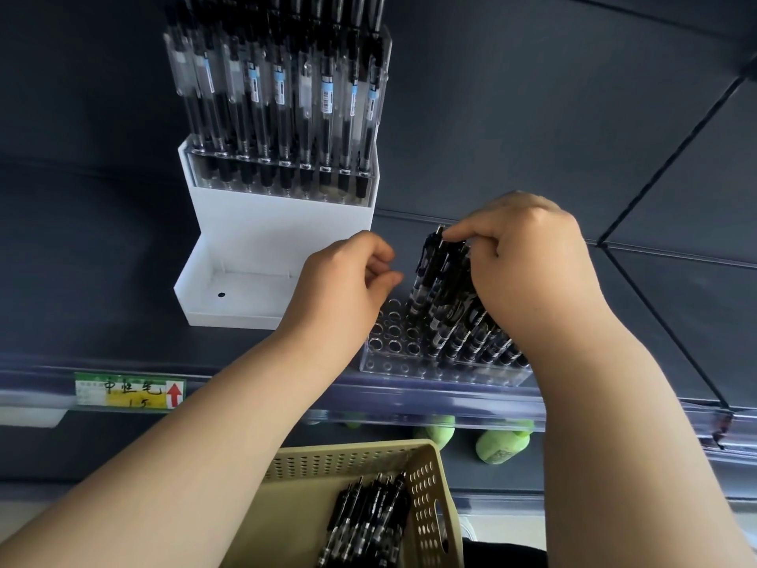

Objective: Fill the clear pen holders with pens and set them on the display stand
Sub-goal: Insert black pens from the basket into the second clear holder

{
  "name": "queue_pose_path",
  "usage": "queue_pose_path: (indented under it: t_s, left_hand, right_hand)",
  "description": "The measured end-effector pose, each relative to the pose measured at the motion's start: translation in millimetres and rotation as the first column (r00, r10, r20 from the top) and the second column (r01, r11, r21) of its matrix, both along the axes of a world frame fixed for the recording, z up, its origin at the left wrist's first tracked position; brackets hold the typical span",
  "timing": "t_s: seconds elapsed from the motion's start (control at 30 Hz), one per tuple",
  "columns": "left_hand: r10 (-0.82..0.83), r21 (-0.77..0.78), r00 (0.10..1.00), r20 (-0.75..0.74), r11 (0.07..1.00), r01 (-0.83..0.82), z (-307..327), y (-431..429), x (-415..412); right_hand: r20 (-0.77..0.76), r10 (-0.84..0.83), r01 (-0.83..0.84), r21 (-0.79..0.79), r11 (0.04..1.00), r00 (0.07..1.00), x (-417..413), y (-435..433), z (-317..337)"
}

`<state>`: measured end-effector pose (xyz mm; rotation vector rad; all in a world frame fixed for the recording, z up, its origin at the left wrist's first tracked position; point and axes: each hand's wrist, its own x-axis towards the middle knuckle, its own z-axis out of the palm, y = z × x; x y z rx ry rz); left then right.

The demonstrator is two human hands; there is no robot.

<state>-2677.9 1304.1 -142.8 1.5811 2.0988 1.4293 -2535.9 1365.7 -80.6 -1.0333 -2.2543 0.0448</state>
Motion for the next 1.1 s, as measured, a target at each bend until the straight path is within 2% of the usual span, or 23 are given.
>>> queue_pose_path:
  t_s: [0.2,0.37,0.47,0.57,0.63,0.7,0.83,0.9,0.97,1.03,1.1]
  left_hand:
    - [-0.006,-0.01,0.999,-0.049,1.0,0.005,1,-12,-2]
    - [-0.051,-0.067,0.965,-0.257,0.997,0.035,-4,-44,-3]
    - [-0.076,-0.18,0.921,-0.381,0.984,0.006,-7,-70,-2]
    - [-0.111,-0.311,0.892,-0.438,0.95,-0.034,-14,-96,-3]
    - [-0.115,-0.34,0.907,-0.404,0.94,-0.033,-25,-115,-3]
    - [-0.118,-0.411,0.927,-0.356,0.911,-0.042,-41,-131,-1]
    - [-0.141,-0.583,0.96,-0.243,0.812,-0.029,-86,-154,12]
    - [-0.048,-0.608,0.998,-0.049,0.794,0.008,-112,-163,23]
    - [0.058,-0.636,0.993,0.101,0.771,0.02,-136,-170,31]
    - [0.132,-0.674,0.977,0.168,0.739,0.017,-155,-172,36]
    - [0.178,-0.693,0.958,0.225,0.72,0.029,-167,-169,37]
  right_hand:
    - [-0.074,0.048,-0.044,0.049,0.998,0.996,-2,-8,4]
    - [-0.149,0.159,-0.147,0.09,0.985,0.976,-6,-40,-2]
    - [-0.07,0.285,-0.28,0.078,0.957,0.956,-7,-72,-22]
    - [0.059,0.381,-0.377,-0.077,0.923,0.923,-5,-101,-49]
    - [0.206,0.398,-0.337,-0.279,0.899,0.894,-3,-115,-67]
    - [0.367,0.387,-0.2,-0.455,0.868,0.846,0,-122,-88]
    - [0.561,0.357,0.088,-0.615,0.784,0.747,4,-134,-134]
    - [0.595,0.344,0.191,-0.655,0.731,0.727,5,-142,-160]
    - [0.585,0.343,0.258,-0.709,0.656,0.735,6,-152,-183]
    - [0.576,0.365,0.308,-0.757,0.577,0.731,8,-164,-202]
    - [0.58,0.349,0.35,-0.767,0.537,0.737,10,-172,-215]
